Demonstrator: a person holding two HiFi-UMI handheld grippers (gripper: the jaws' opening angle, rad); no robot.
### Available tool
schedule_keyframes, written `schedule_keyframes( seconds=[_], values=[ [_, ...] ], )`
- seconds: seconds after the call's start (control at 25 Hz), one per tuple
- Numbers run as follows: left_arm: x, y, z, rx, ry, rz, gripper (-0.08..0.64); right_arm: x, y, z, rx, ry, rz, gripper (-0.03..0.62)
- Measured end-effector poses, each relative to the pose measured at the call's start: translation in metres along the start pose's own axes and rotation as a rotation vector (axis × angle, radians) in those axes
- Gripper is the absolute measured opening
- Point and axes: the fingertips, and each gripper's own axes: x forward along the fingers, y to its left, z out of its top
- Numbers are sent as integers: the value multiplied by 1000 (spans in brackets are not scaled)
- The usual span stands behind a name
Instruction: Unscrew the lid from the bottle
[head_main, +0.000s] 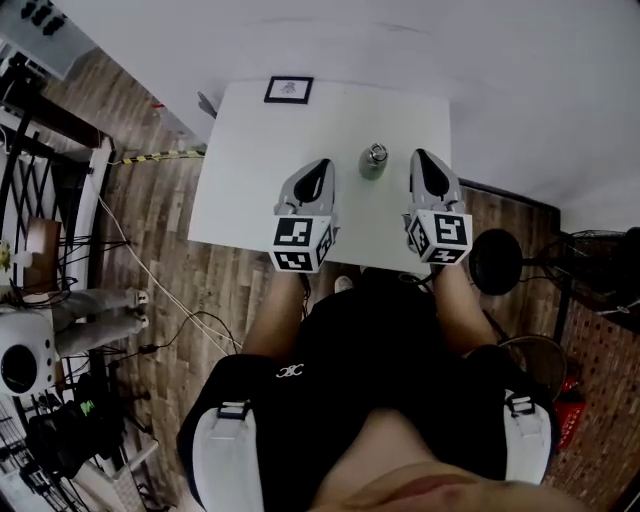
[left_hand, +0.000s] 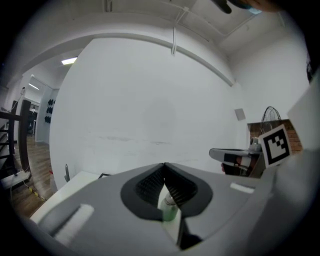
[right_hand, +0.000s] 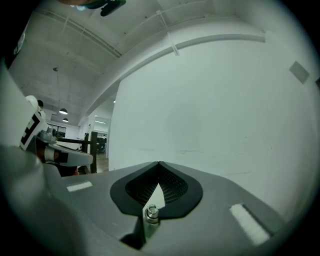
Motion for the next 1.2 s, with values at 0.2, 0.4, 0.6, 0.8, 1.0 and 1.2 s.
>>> schedule_keyframes(
  seconds=[0.2, 0.4, 0.6, 0.8, 1.0, 1.2],
  values=[
    [19, -12, -38, 44, 83, -148, 71, 9, -2, -36, 61, 85, 81, 8],
    [33, -20, -70, 74, 135, -237, 179, 11, -1, -66, 42, 122, 164, 112],
    [46, -27, -96, 123, 175, -286, 189, 15, 8, -96, 56, 185, 222, 140],
    [76, -35, -120, 164, 202, -349, 295, 36, 18, -127, 49, 260, 274, 199],
    [92, -39, -150, 174, 251, -406, 310, 52, 23, -142, 62, 298, 257, 238],
    [114, -38, -173, 143, 284, -443, 324, 66, 25, -159, 63, 342, 251, 249]
  ],
)
